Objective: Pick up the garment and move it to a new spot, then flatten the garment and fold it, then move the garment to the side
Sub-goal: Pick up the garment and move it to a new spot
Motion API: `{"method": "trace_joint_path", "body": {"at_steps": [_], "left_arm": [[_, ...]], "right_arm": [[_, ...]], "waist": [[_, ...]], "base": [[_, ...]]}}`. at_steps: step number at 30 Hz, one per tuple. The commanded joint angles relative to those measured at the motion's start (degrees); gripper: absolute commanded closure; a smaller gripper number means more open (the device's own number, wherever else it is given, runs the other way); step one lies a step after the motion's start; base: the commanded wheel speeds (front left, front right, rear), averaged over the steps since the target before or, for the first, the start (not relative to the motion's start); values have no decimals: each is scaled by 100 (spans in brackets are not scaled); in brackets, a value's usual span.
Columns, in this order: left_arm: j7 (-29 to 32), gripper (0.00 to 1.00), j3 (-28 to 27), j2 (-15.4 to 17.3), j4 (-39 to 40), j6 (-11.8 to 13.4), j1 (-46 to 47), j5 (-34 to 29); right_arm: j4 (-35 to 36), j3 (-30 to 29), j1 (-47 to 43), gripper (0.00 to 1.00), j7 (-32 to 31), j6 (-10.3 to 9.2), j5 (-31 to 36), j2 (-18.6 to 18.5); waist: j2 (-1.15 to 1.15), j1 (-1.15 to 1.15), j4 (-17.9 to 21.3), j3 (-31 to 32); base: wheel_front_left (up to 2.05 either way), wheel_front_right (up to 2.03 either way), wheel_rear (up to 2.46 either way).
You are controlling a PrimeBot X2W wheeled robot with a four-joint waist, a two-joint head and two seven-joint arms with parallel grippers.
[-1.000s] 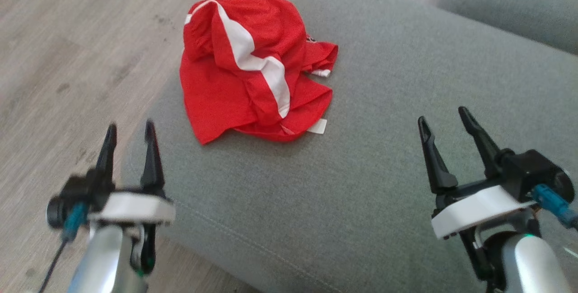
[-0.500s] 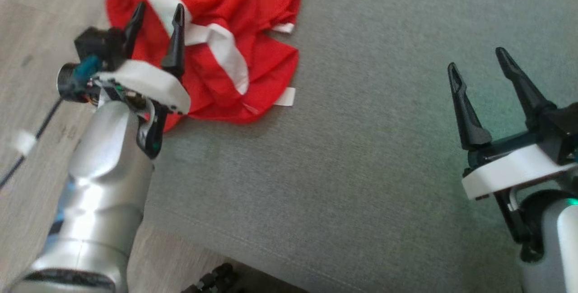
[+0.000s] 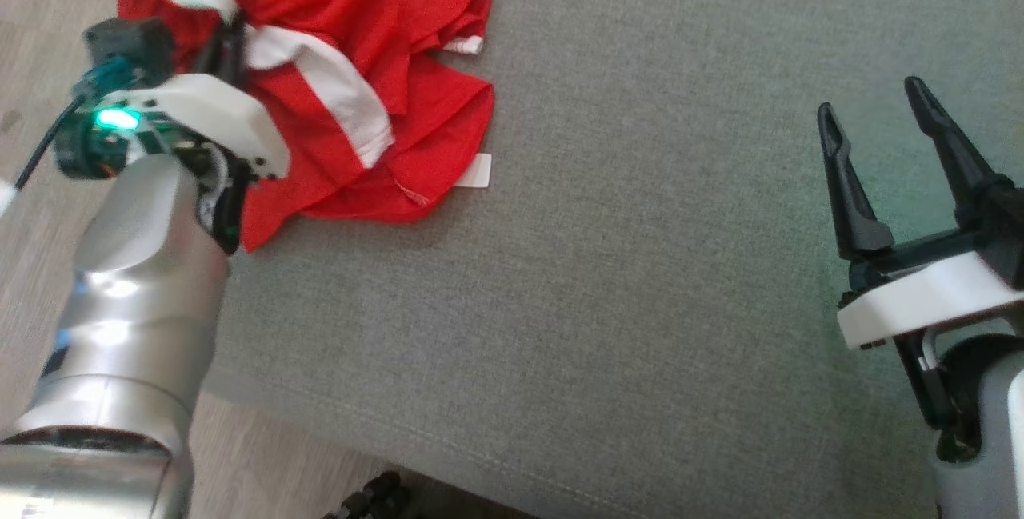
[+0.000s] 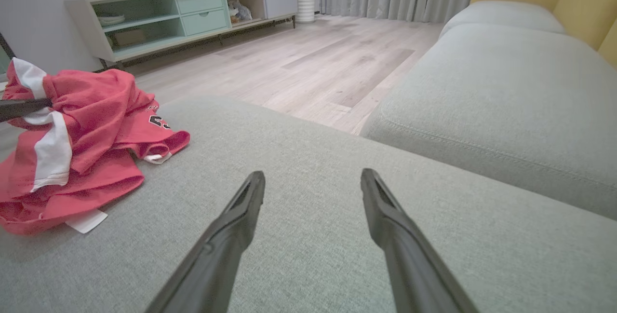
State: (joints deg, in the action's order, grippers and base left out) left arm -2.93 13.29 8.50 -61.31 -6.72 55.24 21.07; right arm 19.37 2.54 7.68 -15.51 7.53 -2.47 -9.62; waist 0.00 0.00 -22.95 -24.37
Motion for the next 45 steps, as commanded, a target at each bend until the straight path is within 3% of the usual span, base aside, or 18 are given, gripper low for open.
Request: {"method": "trace_joint_path", "body": {"at_steps": [1,7,14,23,29,38,45], "left_arm": [[-223,100,-115,410,145,79,195,-79],[-998,100,-129,676,557,263,69,-206],[-1145,100,-213,752,2002,528,-791,-181],[-225,100,158,502,4877,925,-2934,-49],[240,100,694,206,5819,894,-3501,2],[225,100,1548,-375,5752,557,-2863,-55],[61,100,1889,-519,5009,457,-2413,140]], "right_arm": [[195,90,28,0,78,-4,-22,61],[-2,43,-164,0,327,-4,-80,273],[-277,103,-435,0,598,-4,-193,497],[-430,219,-645,0,783,-4,-296,634],[-458,301,-573,0,813,-4,-322,656],[-504,392,-374,0,921,-4,-378,671],[-564,327,-316,0,1070,-4,-512,673]], "waist": [[0,0,-14,169],[0,0,27,829],[0,0,300,1503],[0,0,1124,1763],[0,0,1828,1604],[0,0,3126,1029],[0,0,3532,632]], "base": [[0,0,0],[0,0,0],[0,0,0],[0,0,0],[0,0,0],[0,0,0],[0,0,0]]}}
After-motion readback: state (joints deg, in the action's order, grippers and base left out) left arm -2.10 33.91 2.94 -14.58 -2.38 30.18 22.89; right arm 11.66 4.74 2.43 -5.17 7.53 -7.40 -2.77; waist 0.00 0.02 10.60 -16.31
